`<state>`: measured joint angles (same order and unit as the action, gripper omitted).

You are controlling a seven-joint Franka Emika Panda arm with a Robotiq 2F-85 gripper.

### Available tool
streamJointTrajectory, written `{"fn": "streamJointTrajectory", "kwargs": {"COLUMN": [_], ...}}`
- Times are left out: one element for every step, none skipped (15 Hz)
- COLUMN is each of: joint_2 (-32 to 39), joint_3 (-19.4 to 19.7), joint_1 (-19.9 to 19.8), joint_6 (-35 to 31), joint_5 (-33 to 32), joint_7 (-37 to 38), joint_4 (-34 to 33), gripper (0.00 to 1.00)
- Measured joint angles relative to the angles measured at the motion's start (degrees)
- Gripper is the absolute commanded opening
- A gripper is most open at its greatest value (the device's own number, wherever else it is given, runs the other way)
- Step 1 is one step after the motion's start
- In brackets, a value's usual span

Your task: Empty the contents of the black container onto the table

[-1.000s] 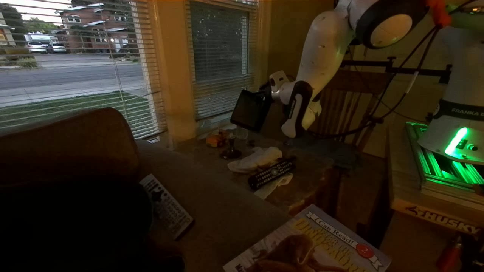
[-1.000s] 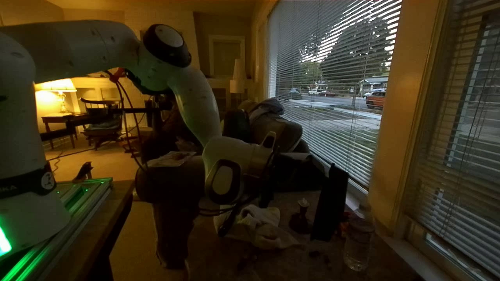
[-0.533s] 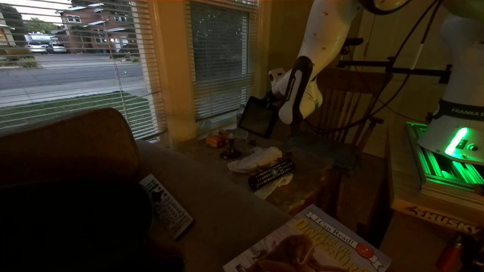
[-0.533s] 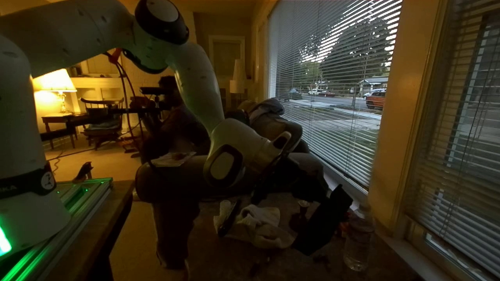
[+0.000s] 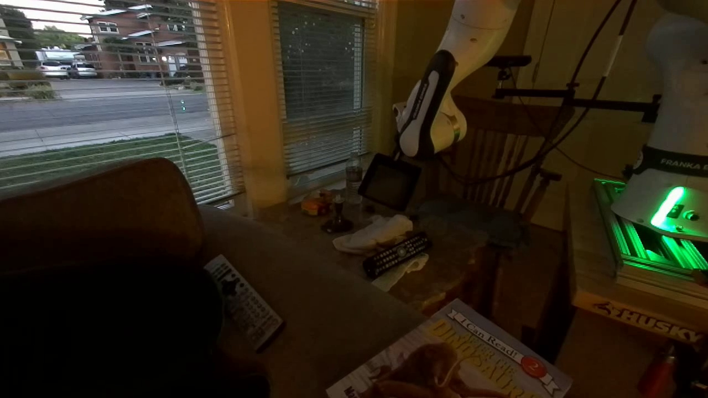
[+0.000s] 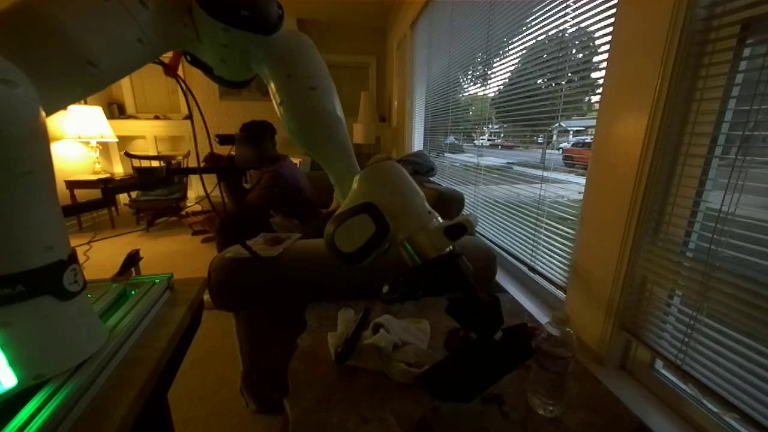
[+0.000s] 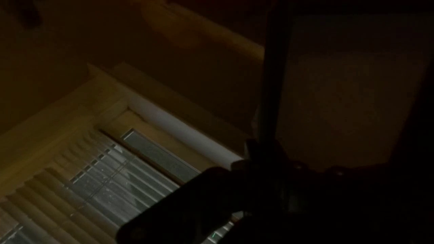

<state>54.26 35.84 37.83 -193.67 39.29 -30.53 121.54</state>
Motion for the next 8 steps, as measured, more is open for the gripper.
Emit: {"fn": "streamJointTrajectory", "kwargs": {"joint_2": [-0.7, -1.3, -1.8, -2.3, -2.8, -3.3, -4.0, -4.8], "joint_3": [0.0, 0.0, 0.0, 0.0, 0.0, -0.2, -0.9, -2.0], "joint_1": [-0.5, -1.1, -1.7, -2.3, -3.1, -4.4, -5.9, -7.9], "joint_6": [2.0, 3.8, 5.5, 7.1, 8.5, 9.5, 10.4, 11.2], "joint_5": [0.0, 0.1, 0.1, 0.1, -2.7, -7.0, -11.0, -14.6], "joint_7": [0.2, 0.4, 0.7, 1.1, 3.7, 8.1, 11.9, 15.2], "joint_4": [0.0, -0.1, -0.3, -0.4, -0.3, -0.3, -0.3, -0.3], "gripper": [0.02, 0.02, 0.02, 0.02, 0.02, 0.02, 0.02, 0.02]}}
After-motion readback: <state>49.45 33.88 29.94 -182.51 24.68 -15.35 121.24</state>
